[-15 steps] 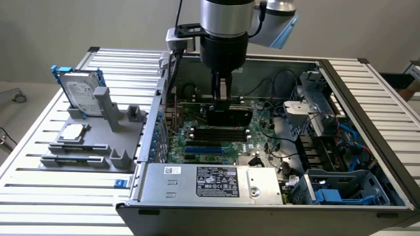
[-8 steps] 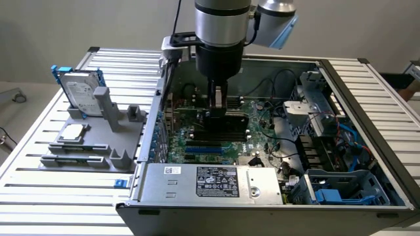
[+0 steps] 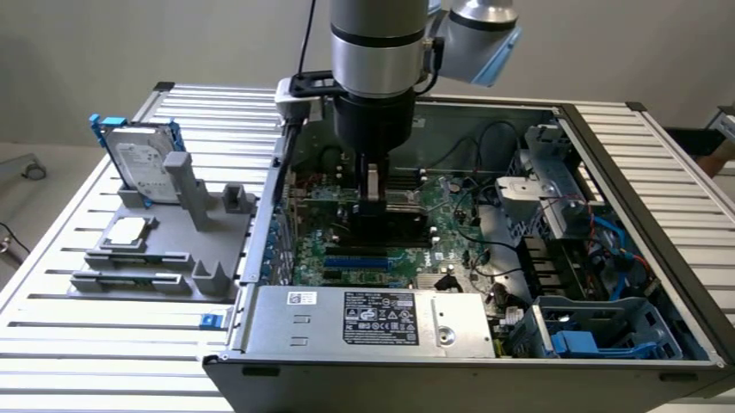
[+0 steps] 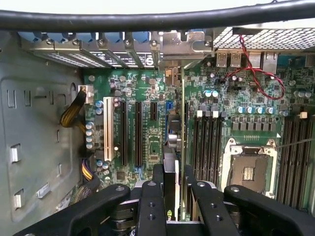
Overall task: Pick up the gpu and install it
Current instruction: 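Insert the gpu into the slot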
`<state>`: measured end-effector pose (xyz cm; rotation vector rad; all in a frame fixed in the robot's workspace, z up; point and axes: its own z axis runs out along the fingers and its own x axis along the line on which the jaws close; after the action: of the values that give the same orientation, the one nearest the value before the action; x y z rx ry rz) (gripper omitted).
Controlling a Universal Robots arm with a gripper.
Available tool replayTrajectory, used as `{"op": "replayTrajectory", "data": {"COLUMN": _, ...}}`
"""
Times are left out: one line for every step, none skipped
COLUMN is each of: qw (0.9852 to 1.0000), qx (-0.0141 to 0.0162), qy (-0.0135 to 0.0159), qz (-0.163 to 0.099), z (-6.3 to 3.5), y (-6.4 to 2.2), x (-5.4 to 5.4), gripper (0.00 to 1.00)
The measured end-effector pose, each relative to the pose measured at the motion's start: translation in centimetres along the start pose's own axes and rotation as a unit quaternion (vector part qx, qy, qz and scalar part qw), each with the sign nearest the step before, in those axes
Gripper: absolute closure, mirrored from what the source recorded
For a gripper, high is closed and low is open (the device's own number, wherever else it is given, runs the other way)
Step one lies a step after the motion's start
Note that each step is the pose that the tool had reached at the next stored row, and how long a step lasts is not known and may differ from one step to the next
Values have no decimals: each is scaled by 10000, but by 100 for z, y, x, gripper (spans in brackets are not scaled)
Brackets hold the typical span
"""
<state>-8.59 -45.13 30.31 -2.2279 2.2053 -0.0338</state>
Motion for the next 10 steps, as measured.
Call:
{"op": "replayTrajectory", "data": {"qw": 10000, "qx": 0, "qy": 1, "qz": 2, "z": 4, "y": 5, "x": 1, "gripper": 73}}
{"op": "replayTrajectory", "data": {"qw": 10000, "qx": 0, "qy": 1, "qz": 4, "z": 8, "y": 11, "x": 2, "gripper": 73}}
{"op": "replayTrajectory", "data": {"qw": 10000, "qx": 0, "qy": 0, "qz": 7, "z": 11, "y": 18, "x": 3, "gripper": 73}}
{"op": "replayTrajectory", "data": {"qw": 10000, "qx": 0, "qy": 0, "qz": 9, "z": 14, "y": 24, "x": 6, "gripper": 73}}
{"op": "replayTrajectory", "data": {"qw": 10000, "qx": 0, "qy": 0, "qz": 11, "z": 17, "y": 30, "x": 10, "gripper": 73}}
{"op": "replayTrajectory", "data": {"qw": 10000, "qx": 1, "qy": -1, "qz": 12, "z": 21, "y": 34, "x": 12, "gripper": 73}}
{"op": "replayTrajectory", "data": {"qw": 10000, "qx": 1, "qy": -2, "qz": 12, "z": 23, "y": 35, "x": 14, "gripper": 73}}
{"op": "replayTrajectory", "data": {"qw": 10000, "qx": 0, "qy": -1, "qz": 12, "z": 23, "y": 36, "x": 15, "gripper": 73}}
{"op": "replayTrajectory", "data": {"qw": 10000, "qx": 0, "qy": 0, "qz": 12, "z": 22, "y": 36, "x": 17, "gripper": 73}}
{"op": "replayTrajectory", "data": {"qw": 10000, "qx": 0, "qy": 0, "qz": 13, "z": 23, "y": 37, "x": 19, "gripper": 73}}
